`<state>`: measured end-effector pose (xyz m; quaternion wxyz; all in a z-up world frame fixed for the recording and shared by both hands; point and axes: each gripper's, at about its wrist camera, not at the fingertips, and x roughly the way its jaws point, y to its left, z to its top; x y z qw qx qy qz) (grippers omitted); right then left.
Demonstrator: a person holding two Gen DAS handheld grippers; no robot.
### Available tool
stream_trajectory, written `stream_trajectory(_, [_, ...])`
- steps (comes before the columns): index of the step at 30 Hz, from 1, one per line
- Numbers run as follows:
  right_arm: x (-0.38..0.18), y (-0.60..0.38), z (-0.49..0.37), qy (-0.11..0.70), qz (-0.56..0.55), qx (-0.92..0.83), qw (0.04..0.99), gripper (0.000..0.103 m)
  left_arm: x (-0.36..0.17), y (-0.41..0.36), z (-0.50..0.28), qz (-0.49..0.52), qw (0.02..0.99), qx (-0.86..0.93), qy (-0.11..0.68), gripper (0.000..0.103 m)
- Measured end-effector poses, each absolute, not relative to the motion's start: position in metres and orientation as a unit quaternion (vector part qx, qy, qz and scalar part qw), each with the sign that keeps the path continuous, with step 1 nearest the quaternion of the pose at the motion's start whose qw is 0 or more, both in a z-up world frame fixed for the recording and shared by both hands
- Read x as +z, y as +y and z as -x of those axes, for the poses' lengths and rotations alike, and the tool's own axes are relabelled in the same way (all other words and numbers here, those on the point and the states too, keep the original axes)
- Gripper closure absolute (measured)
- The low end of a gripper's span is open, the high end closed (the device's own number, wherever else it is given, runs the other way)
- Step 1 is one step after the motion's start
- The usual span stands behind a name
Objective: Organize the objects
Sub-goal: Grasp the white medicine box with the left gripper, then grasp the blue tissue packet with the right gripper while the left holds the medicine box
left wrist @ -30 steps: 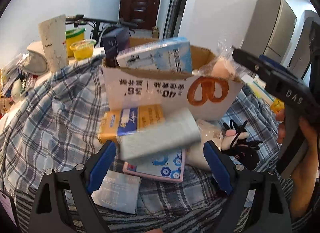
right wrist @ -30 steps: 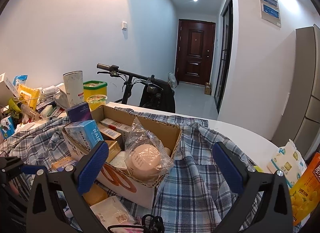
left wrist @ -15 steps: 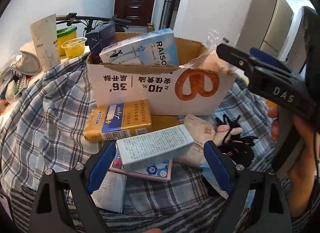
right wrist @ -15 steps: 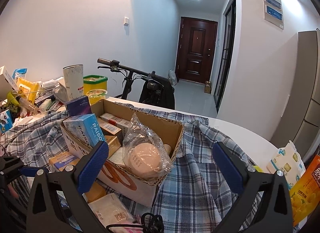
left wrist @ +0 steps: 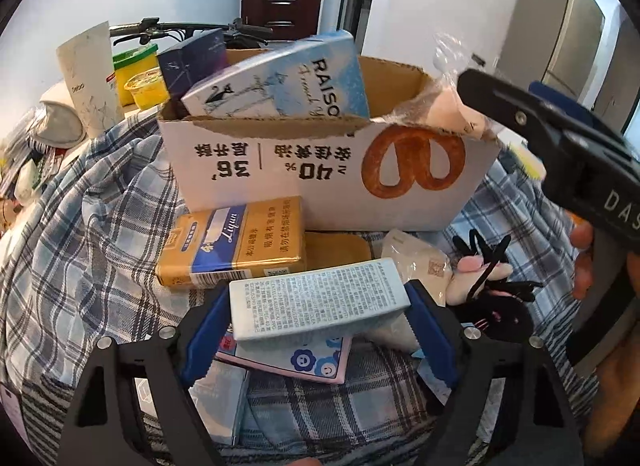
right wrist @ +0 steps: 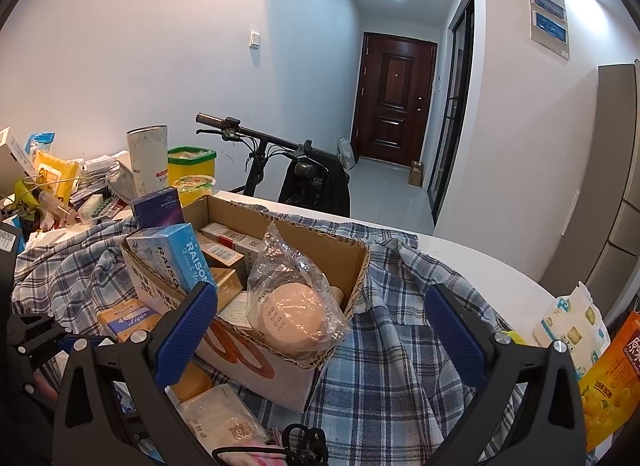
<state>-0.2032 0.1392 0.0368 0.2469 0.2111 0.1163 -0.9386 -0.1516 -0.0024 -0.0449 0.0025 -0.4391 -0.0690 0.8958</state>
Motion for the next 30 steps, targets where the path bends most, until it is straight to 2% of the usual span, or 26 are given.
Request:
stream_trajectory(11, [0.054,0.174,0.204,0.054,-0.22,-0.935,0.271,0.0,-0.023,-0.012,0.132,0.388,0.033,0.916,-0.094,0.017])
stream_trajectory(21, [0.049,0.189,0.185,0.029,-0.276,-0.887,0.37,0.0,0.005,-0.044,0.115,0.313,0.026,0.941,-0.128,0.017])
stream_trajectory(24, [0.039,0.192,0.154,0.032,-0.273,-0.859,0.433,0.0,0.009,-0.052,0.11,0.299,0.026,0.944,-0.138,0.017])
stream_trajectory(27, [0.016,0.212,0.136,-0.028,-0.309,-0.814,0.491,0.0,0.012,-0.056,0.106,0.288,0.021,0.947,-0.142,0.017])
stream_trajectory(30, [-0.018,0.223,0.133,-0.074,-0.371,-0.779,0.5,0.0,0.013,-0.056,0.107,0.288,0.023,0.946,-0.144,0.017])
